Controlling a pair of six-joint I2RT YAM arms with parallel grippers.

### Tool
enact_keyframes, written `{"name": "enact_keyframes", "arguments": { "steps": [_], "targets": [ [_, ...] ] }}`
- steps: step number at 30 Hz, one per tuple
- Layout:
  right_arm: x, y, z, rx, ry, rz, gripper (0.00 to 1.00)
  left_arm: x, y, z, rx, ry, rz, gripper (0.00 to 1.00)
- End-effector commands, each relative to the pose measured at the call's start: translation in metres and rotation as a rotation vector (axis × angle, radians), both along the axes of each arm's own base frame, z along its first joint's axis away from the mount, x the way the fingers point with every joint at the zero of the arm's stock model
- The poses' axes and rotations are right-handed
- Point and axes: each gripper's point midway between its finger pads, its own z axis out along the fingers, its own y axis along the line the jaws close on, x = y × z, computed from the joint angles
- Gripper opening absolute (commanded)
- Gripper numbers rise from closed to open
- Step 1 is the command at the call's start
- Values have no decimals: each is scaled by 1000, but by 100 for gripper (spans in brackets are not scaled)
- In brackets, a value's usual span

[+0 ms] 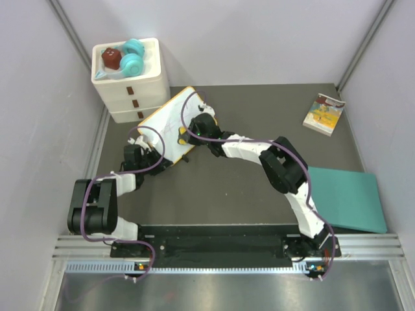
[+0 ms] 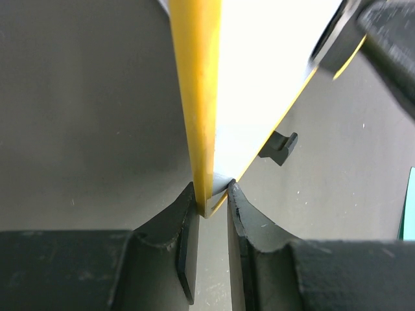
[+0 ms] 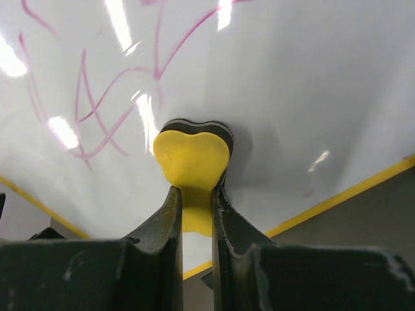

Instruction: Erase the whiteboard

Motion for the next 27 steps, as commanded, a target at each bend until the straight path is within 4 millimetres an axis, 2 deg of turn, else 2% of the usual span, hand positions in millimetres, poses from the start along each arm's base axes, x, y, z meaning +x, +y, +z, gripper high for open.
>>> {"name": "enact_keyframes", "arguments": {
  "steps": [1, 6, 9, 10, 11, 15, 16, 19, 27],
  "targets": [
    [36, -47, -14, -66, 11, -125, 0, -8, 20, -22, 100, 57, 49, 19],
    [56, -60, -15, -58, 29, -149, 0, -9, 19, -21, 101, 51, 45, 19],
    [72, -68, -11, -41, 24, -169, 0, -9, 19, -21, 99, 51, 43, 19],
    [80, -67, -3, -26, 17, -169, 0, -9, 20, -21, 100, 51, 45, 19],
    [88, -74, -9, -32, 32, -180, 0, -9, 20, -21, 100, 51, 43, 19],
    [108, -82, 9, 7, 16, -184, 0, -10, 20, -21, 104, 48, 46, 19],
    [113, -81, 19, 23, 2, -185, 0, -9, 20, -20, 103, 45, 47, 19],
    [116, -85, 29, 25, -19, -182, 0, -9, 20, -20, 103, 46, 45, 19],
    [105, -62, 37, 68, -27, -69, 0, -7, 23, -22, 115, 64, 58, 19]
  ]
}}
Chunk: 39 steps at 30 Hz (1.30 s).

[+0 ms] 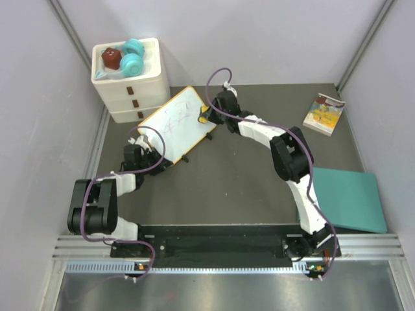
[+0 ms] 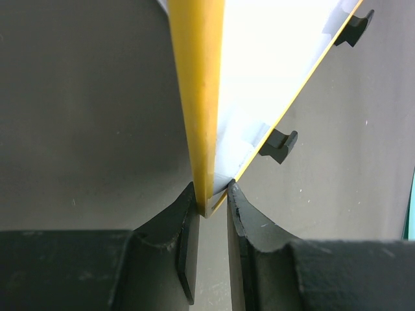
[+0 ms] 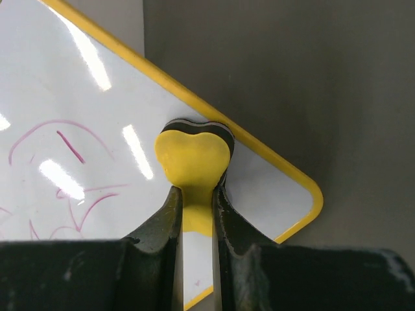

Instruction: Erase the whiteboard

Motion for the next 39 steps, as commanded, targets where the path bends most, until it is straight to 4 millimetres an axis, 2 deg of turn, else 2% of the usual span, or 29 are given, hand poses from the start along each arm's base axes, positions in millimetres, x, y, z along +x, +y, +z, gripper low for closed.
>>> {"name": "enact_keyframes", "arguments": {
  "steps": [1, 4, 9, 10, 12, 13, 15, 19, 24, 30, 34, 39],
  "targets": [
    [-2, 27, 25, 45, -71, 89, 0, -8, 23, -23, 106, 77, 70, 19],
    [-5, 35, 29, 47, -87, 114, 0, -6, 21, -23, 102, 80, 54, 19],
    [-10, 59, 50, 77, -122, 173, 0, -6, 20, -24, 102, 79, 46, 19],
    [-17, 67, 48, 73, -117, 192, 0, -6, 20, -24, 100, 80, 45, 19],
    [-21, 78, 61, 84, -143, 218, 0, -6, 19, -24, 100, 78, 43, 19],
    [-31, 85, 58, 67, -128, 239, 0, -6, 20, -24, 102, 80, 46, 19],
    [-37, 91, 63, 64, -140, 253, 0, -6, 19, -23, 100, 79, 46, 19],
    [-51, 107, 57, 75, -122, 285, 0, -6, 19, -22, 101, 71, 47, 19],
    [-80, 141, 39, 69, -101, 360, 0, -6, 19, -22, 100, 69, 44, 19],
    [-110, 170, 45, 77, -130, 433, 0, -7, 18, -23, 101, 69, 41, 19],
    [-112, 173, 63, 67, -169, 414, 0, -6, 18, -22, 101, 66, 42, 19],
    [-97, 158, 58, -51, -178, 316, 0, -6, 18, -22, 103, 67, 41, 19]
  ]
}}
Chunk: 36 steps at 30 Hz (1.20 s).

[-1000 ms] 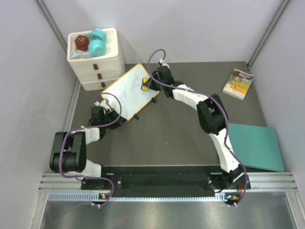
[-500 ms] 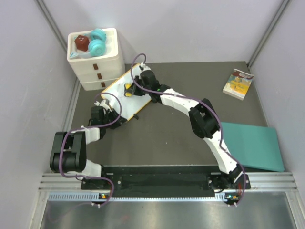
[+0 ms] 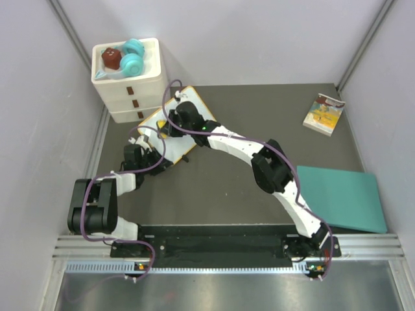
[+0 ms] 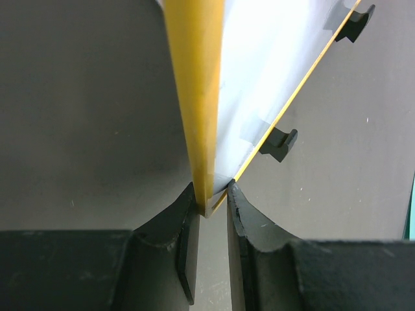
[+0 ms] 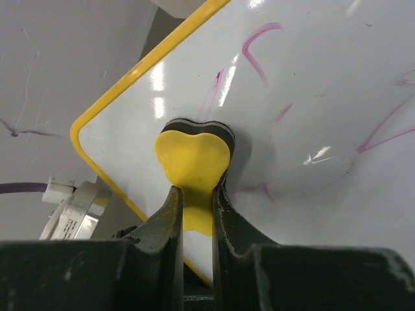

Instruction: Erase the whiteboard

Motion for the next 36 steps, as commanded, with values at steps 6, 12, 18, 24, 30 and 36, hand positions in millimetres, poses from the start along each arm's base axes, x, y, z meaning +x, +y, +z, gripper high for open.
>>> {"name": "enact_keyframes", "arguments": {
  "steps": [6, 12, 18, 24, 30, 36],
  "targets": [
    [32, -25, -6, -178, -80, -160, 0, -6, 18, -22, 102, 64, 47, 18],
    [63, -59, -28, -168, 21, -218, 0, -7, 18, -21, 102, 61, 46, 19],
    [91, -105, -36, -155, 64, -283, 0, -7, 17, -21, 103, 58, 44, 18],
    [93, -107, -33, -127, 58, -231, 0, -7, 17, -21, 107, 57, 44, 18],
    [60, -74, -36, -120, 53, -102, 0, -7, 17, -21, 109, 56, 42, 18],
    [10, -32, -36, -157, 12, 4, 0, -7, 17, -21, 112, 55, 42, 18]
  ]
}}
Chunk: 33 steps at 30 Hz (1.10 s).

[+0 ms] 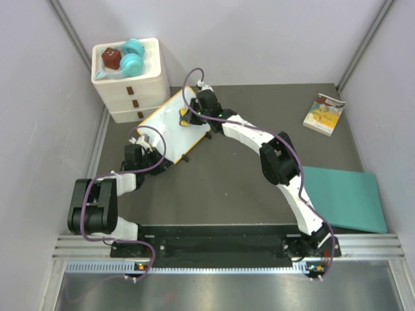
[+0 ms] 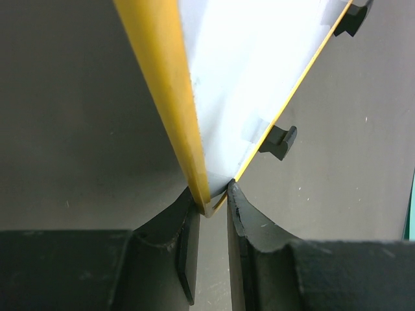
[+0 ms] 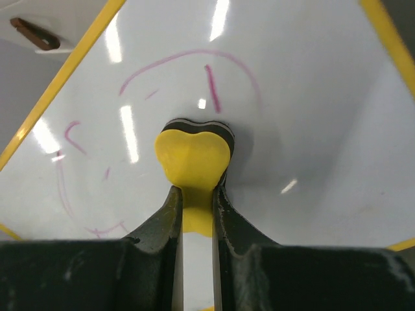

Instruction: Erase the whiteboard

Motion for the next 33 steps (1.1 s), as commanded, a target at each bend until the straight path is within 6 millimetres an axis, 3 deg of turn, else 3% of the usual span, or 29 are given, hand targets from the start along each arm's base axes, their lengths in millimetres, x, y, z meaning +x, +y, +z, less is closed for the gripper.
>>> {"name": "enact_keyframes", "arguments": {
  "steps": [1, 6, 13, 18, 25, 33],
  "targets": [
    [-75, 57, -17, -76, 2, 177, 0, -7, 19, -21, 111, 57, 47, 18],
    [-97, 86, -5, -66, -25, 228, 0, -6, 19, -21, 113, 54, 49, 18],
    [-106, 99, 10, -41, -59, 232, 0, -6, 20, -20, 115, 52, 50, 18],
    [-90, 92, 11, -76, -98, 164, 0, -7, 20, -20, 116, 51, 51, 18],
    [-52, 74, 14, -59, -106, 75, 0, -7, 21, -19, 121, 49, 55, 18],
    [-2, 45, 36, 61, -75, -36, 0, -9, 11, -20, 133, 47, 26, 18]
  ]
}}
